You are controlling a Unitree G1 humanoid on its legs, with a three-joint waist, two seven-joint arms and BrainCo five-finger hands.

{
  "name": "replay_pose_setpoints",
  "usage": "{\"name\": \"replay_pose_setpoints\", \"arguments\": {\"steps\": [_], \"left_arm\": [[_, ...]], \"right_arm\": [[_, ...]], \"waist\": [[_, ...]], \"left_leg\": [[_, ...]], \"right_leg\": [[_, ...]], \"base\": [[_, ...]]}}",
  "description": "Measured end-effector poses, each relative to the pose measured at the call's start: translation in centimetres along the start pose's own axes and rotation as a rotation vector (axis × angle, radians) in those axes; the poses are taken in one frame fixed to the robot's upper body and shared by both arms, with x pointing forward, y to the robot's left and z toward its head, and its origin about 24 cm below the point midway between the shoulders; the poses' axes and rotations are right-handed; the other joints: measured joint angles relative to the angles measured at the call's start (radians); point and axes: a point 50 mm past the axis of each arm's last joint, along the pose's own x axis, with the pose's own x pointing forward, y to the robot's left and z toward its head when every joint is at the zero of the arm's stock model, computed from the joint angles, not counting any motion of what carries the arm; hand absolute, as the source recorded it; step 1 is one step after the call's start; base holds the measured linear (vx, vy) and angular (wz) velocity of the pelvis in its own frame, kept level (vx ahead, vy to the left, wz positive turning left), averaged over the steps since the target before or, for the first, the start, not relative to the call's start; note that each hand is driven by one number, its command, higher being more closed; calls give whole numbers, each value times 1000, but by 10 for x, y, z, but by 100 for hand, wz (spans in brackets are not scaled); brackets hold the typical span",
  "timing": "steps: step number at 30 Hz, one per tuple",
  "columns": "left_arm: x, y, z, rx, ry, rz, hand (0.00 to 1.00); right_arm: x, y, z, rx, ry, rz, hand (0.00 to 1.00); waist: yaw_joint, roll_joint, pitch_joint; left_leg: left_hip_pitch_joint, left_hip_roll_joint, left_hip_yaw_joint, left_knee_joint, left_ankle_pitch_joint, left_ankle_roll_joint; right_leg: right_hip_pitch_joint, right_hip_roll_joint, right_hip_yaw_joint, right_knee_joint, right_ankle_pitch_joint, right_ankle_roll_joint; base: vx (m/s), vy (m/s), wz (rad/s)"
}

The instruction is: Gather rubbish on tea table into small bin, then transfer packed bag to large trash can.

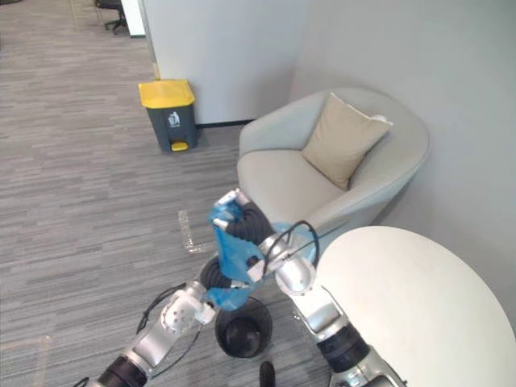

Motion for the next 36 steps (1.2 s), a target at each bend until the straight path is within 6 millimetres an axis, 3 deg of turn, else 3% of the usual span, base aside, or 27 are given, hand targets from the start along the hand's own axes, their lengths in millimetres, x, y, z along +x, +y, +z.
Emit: {"name": "replay_pose_setpoints", "arguments": {"steps": [6, 10, 12, 17, 18, 28, 36], "left_arm": [[-8, -8, -6, -21, 30, -19, 0], [11, -15, 5, -14, 4, 29, 0], [25, -14, 14, 12, -20, 69, 0], [31, -12, 17, 45, -19, 109, 0], [31, -12, 17, 47, -14, 121, 100], [31, -11, 6, 108, 55, 163, 100], [30, -7, 2, 82, 78, 182, 100]], "right_arm": [[12, 14, 10, 84, -57, 33, 100], [17, 35, 13, 152, -74, 76, 100], [18, 34, 14, 184, -71, 51, 100], [20, 34, 15, 223, -76, 23, 100], [20, 34, 15, 227, -75, 19, 100], [21, 46, 16, 294, -70, 49, 100], [15, 45, 17, 315, -74, 33, 100]], "waist": [[19, -17, 0], [18, -26, 2], [12, -36, 5], [-13, -41, 8], [-13, -42, 8], [-22, -40, 16], [-27, -37, 24]], "left_leg": [[52, -14, 0, -100, 33, 8], [69, -14, 1, -134, 55, -3], [70, -12, 1, -120, 57, -6], [70, -8, 3, -118, 56, -6], [72, -7, 4, -118, 55, -6], [68, -2, 10, -103, 46, -9], [65, 2, 9, -105, 47, -10]], "right_leg": [[0, 4, 12, 21, -10, 12], [-3, 8, 31, 25, -15, 19], [-3, 10, 38, 25, -15, 18], [-3, 11, 50, 25, -12, 15], [-3, 12, 54, 25, -12, 15], [-2, 16, 73, 20, -19, 2], [0, 20, 70, 10, -22, -3]], "base": [[-30, -16, -6], [0, 0, 0], [16, 3, -1], [1, 2, -1], [0, 0, 0], [-6, -4, -1], [8, 0, 0]]}}
